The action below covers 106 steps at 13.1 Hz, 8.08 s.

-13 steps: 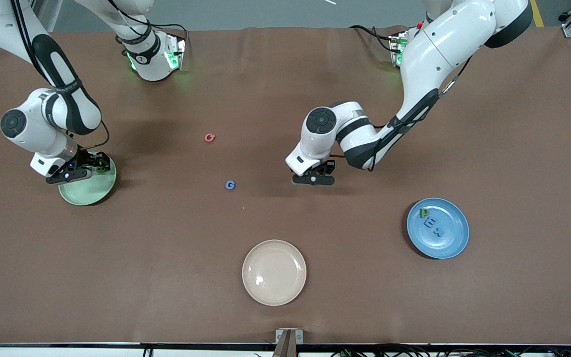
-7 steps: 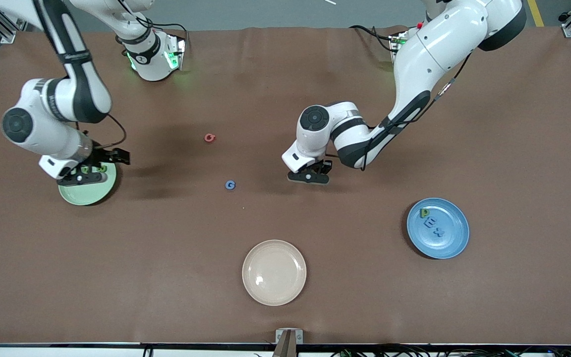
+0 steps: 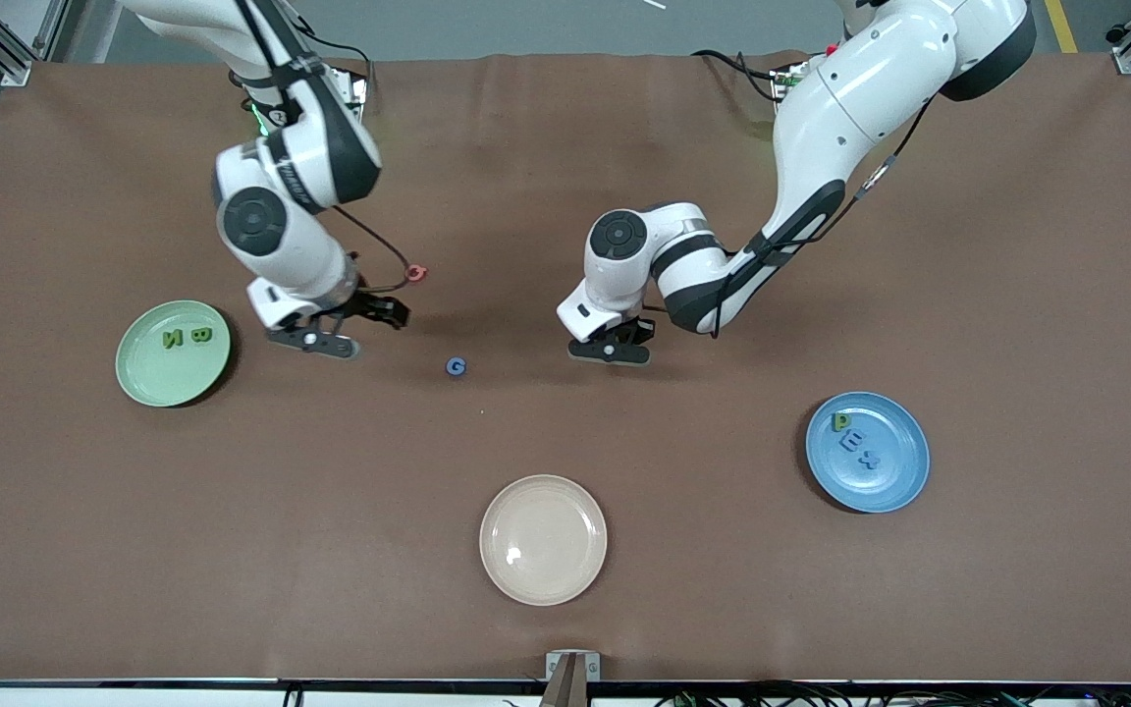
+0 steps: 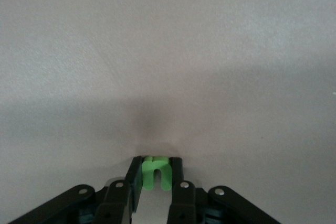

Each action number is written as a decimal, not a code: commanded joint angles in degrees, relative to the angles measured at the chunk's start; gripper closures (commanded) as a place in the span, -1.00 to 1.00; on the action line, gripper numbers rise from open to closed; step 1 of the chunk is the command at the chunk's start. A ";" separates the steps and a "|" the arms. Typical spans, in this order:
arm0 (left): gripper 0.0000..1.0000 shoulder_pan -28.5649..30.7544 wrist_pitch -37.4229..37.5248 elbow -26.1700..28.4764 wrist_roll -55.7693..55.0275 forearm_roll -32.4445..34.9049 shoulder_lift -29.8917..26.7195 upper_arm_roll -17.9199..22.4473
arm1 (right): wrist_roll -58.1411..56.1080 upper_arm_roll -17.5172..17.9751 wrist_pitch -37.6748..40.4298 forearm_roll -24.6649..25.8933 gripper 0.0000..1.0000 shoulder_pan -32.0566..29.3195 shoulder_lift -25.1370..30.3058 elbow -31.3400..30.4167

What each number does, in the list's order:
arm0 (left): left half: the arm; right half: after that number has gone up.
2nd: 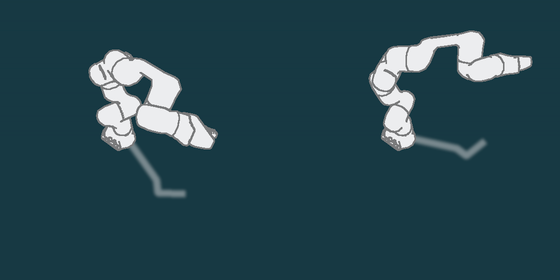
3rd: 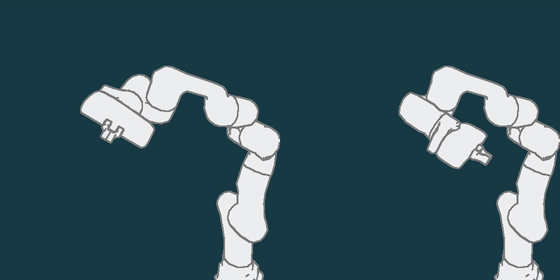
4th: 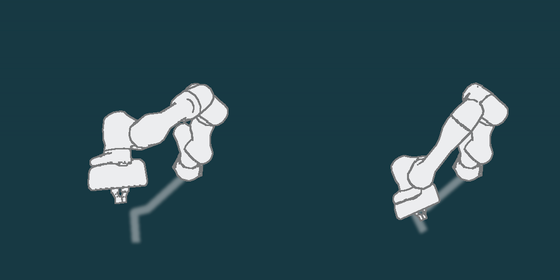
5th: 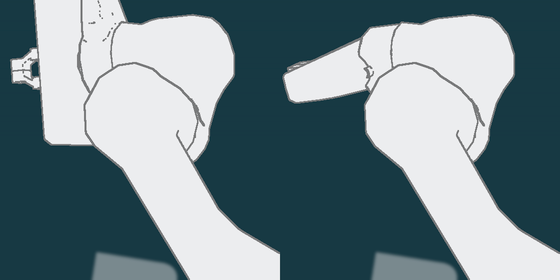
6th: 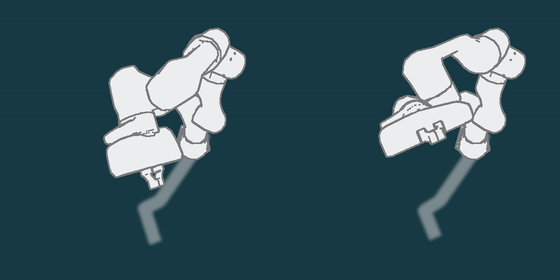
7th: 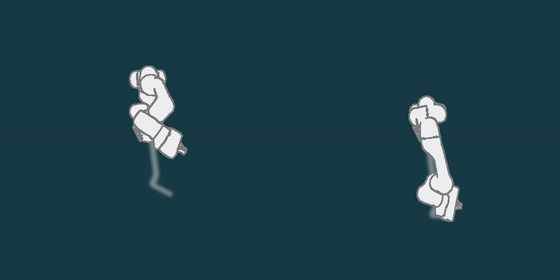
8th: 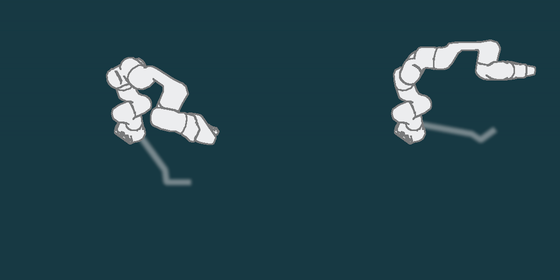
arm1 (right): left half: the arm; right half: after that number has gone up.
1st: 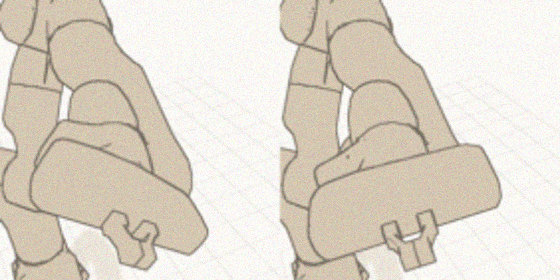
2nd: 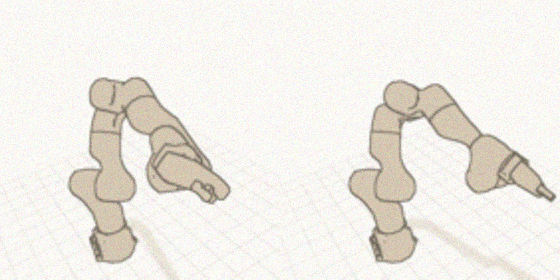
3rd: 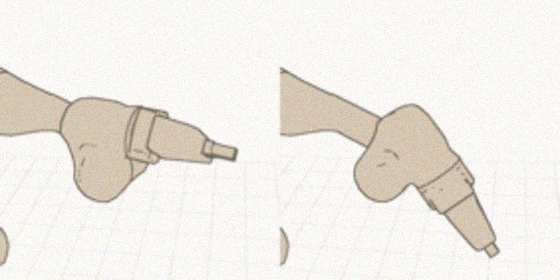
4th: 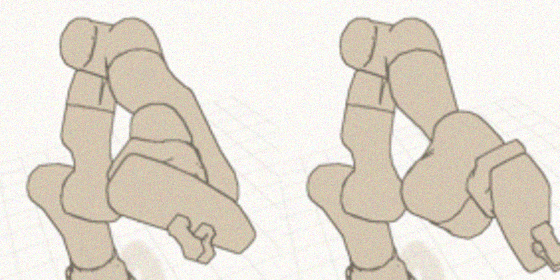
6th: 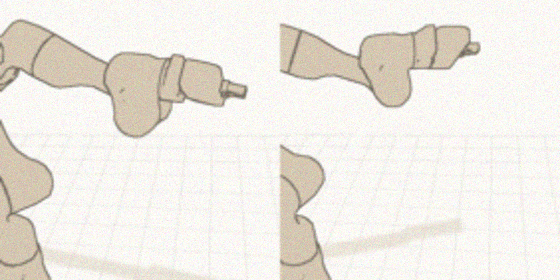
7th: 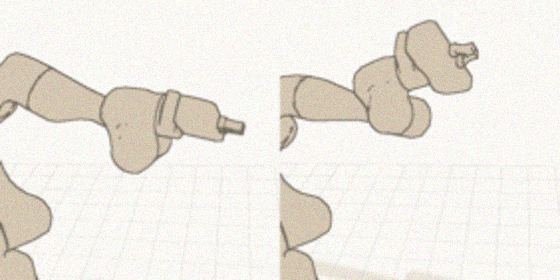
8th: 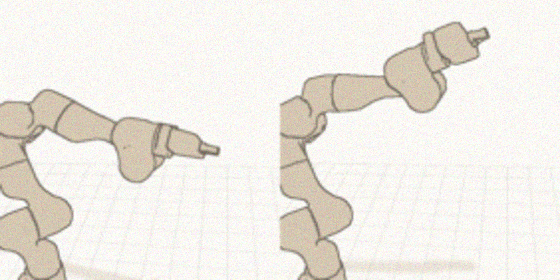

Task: Sort upper and lower case letters into plates
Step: 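Drop the n into the blue plate while the right gripper grasps the c, then lift the blue c with the right gripper while the left gripper retracts, then place the blue c on the green plate and open the right gripper, then move the right gripper over the pink a, then lower the right gripper onto the pink a and close it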

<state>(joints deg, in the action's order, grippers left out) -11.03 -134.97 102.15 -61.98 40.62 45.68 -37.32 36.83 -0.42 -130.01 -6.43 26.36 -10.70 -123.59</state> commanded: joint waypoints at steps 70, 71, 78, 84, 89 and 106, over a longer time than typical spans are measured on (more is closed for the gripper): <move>-1.00 16.30 46.46 -12.15 59.25 -40.36 -50.69 28.97 | -71.29 -1.51 -13.43 5.46 -0.61 -44.03 -16.28 4.41; -1.00 16.30 46.55 -12.07 59.25 -40.36 -50.69 28.97 | -70.94 -1.42 -12.90 5.46 -1.00 -43.77 -15.50 4.24; -1.00 17.71 45.76 -12.07 61.01 -40.36 -49.81 29.06 | -48.82 -1.16 13.89 5.37 -0.99 -32.27 5.04 1.71; -1.00 17.79 45.76 -12.07 61.10 -40.44 -49.81 29.06 | -24.29 -0.89 13.39 4.41 -0.99 -17.24 13.34 -7.80; -1.00 18.14 46.02 -11.89 61.10 -40.88 -49.81 29.06 | -9.07 -0.89 6.03 2.57 -0.99 -5.55 16.32 -15.08; -1.00 19.29 45.93 -11.89 61.19 -40.89 -49.55 28.97 | 3.60 -0.89 -30.13 0.28 -0.80 10.98 0.51 -28.02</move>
<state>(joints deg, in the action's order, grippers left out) 7.77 -88.68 90.14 -2.15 0.92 -3.46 -8.29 39.78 -0.75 -159.30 -5.48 35.01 -10.78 -150.25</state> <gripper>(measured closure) 0.000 0.035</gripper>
